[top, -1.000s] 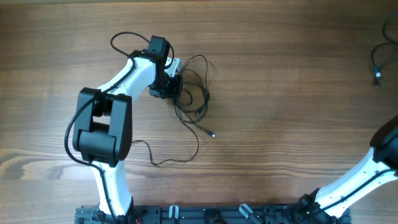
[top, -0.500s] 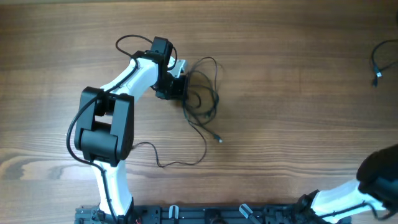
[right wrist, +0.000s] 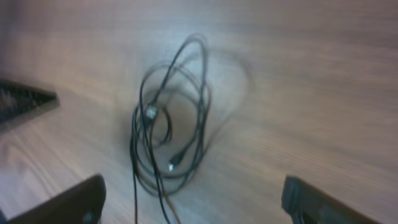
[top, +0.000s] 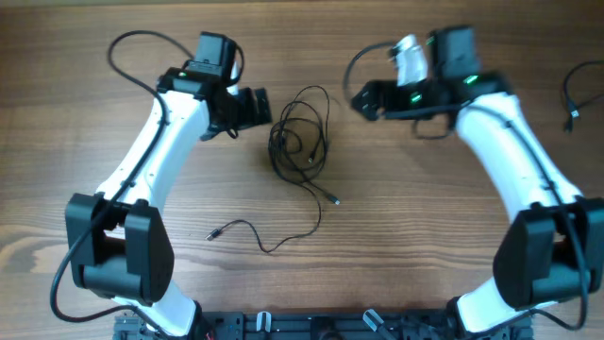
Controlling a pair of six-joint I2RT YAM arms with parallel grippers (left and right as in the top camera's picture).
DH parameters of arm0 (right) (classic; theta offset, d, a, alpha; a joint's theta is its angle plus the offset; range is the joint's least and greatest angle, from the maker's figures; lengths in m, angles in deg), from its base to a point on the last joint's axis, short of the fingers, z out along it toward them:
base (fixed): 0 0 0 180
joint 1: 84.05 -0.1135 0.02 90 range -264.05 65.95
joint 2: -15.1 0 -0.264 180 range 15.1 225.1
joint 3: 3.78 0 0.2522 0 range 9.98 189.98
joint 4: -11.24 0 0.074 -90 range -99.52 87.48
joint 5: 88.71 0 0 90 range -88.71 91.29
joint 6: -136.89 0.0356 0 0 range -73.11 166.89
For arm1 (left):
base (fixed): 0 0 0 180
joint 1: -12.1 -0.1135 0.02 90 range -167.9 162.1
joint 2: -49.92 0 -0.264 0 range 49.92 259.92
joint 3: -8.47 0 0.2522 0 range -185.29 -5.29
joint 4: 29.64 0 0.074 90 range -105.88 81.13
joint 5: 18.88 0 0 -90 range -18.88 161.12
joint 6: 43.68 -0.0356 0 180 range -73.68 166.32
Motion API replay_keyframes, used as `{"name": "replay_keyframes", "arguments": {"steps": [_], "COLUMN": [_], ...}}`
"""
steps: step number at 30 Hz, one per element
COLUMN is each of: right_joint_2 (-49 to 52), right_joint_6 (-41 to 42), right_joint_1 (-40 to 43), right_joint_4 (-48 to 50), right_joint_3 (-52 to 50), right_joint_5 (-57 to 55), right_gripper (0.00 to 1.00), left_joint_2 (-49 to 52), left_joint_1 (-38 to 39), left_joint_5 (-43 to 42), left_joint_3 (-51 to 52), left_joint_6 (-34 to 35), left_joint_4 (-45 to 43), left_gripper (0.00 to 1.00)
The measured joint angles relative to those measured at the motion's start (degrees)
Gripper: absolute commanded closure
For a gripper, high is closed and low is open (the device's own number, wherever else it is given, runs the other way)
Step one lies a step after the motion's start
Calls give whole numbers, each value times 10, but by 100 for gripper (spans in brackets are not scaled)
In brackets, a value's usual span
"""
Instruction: Untangle cables
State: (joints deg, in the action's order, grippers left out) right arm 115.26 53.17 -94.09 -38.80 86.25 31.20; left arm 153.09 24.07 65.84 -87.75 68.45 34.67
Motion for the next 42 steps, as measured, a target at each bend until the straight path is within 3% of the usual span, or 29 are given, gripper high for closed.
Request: {"name": "replay_keyframes", "arguments": {"steps": [2,7,9,11,13,20,24,26,28,31,34,38,39,41,42], "right_joint_2": [1,12,70,107,143,188,188,188,188,188,188,188,188,188,188], "right_joint_6": [0,6,50,98,138,212,227,235,245,252,254,254,254,254,254], "right_joint_1": [-47,-95,-102,-102,-102,-102,-102,-102,-102,-102,-102,-102,-102,-102,-102], "right_joint_4": [114,330,411,501,544,595,595,595,595,590,584,564,561,560,560], "right_joint_3": [-77,-176,-181,-184,-184,-185,-185,-185,-185,-185,-185,-185,-185,-185,-185], "right_joint_5": [-17,-67,-100,-107,-104,-72,-68,-68,-68,-68,-68,-68,-68,-68,-68], "right_gripper": [22,27,47,49,53,91,95,96,96,96,96,96,95,96,96], "left_joint_2": [0,0,0,0,0,25,47,63,89,127,139,150,157,178,187], "left_joint_1": [-45,-117,-111,-103,-91,-43,-36,-25,2,45,66,68,68,68,68], "left_joint_5": [18,-30,-47,-51,-52,-53,-53,-53,-53,-53,-43,-29,-29,-27,-28], "left_joint_3": [0,0,0,0,0,0,0,0,0,0,0,0,0,0,0], "left_joint_6": [69,112,117,117,116,72,60,16,-64,-169,-214,-236,-236,-242,-241], "left_joint_4": [-6,2,-4,-24,-38,-102,-132,-158,-189,-211,-220,-240,-241,-240,-239], "left_gripper": [0,0,0,0,0,0,3,9,25,34,38,56,66,96,96]}}
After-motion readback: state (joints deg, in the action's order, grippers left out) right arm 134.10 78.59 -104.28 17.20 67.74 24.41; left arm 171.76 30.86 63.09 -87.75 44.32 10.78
